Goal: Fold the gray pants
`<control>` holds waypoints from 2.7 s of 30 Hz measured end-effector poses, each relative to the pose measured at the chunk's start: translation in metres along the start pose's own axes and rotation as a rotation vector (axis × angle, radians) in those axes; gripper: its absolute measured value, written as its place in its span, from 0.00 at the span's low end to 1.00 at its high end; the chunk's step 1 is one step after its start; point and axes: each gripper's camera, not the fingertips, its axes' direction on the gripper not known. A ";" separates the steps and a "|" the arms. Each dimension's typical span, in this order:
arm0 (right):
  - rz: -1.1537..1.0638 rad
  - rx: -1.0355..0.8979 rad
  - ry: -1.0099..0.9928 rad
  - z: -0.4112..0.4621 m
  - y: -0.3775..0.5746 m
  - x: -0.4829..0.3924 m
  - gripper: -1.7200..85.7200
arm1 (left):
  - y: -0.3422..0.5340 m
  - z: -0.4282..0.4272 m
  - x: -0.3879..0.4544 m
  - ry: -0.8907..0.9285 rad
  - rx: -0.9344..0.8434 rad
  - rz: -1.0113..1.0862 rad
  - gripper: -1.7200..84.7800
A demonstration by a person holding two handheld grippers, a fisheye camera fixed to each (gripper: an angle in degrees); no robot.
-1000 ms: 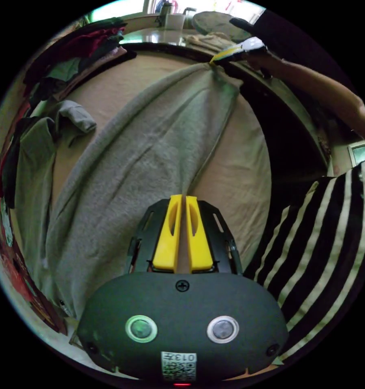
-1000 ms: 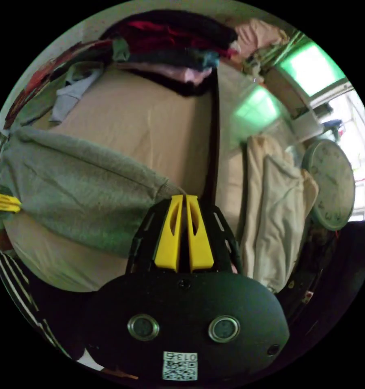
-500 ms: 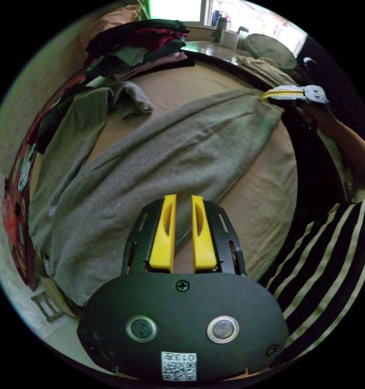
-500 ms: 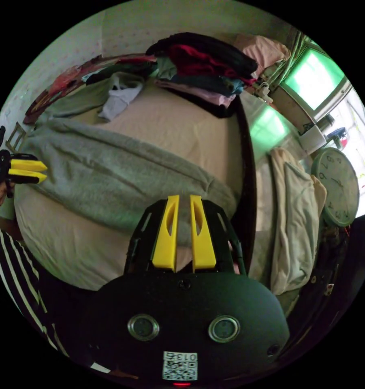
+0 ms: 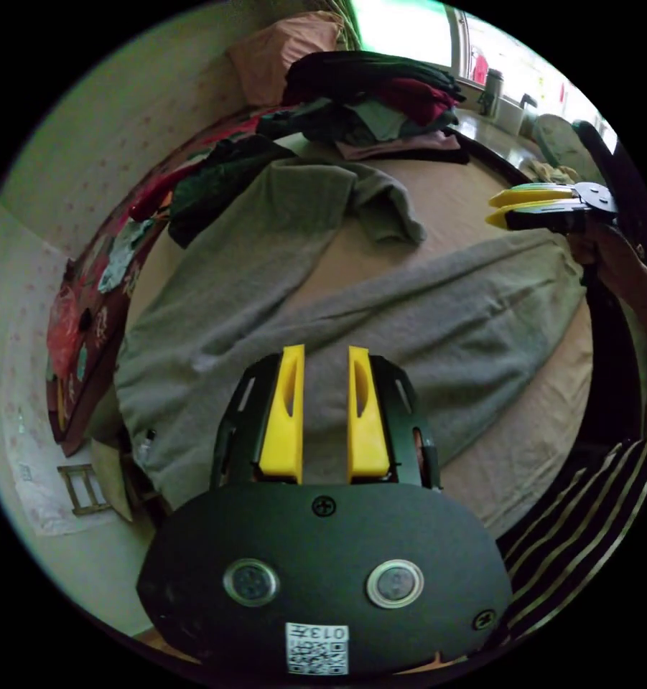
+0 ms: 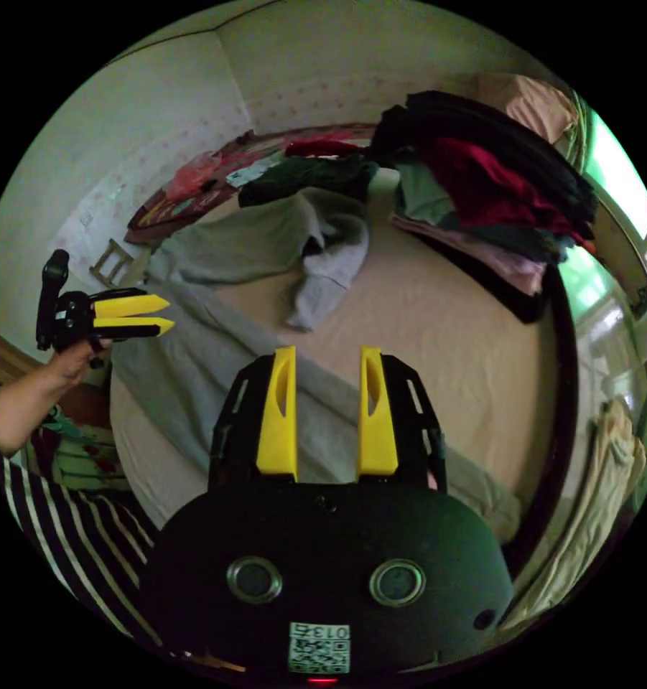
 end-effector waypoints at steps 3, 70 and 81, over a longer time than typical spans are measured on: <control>0.015 -0.068 -0.037 0.046 -0.053 -0.019 0.19 | -0.035 0.018 -0.027 -0.024 -0.023 0.034 0.15; -0.213 -0.274 0.441 0.120 -0.071 0.049 0.10 | -0.138 0.110 -0.202 0.065 -0.005 0.316 0.10; -0.431 -0.418 0.182 0.178 -0.133 0.088 0.12 | -0.168 0.164 -0.238 0.061 -0.142 0.327 0.10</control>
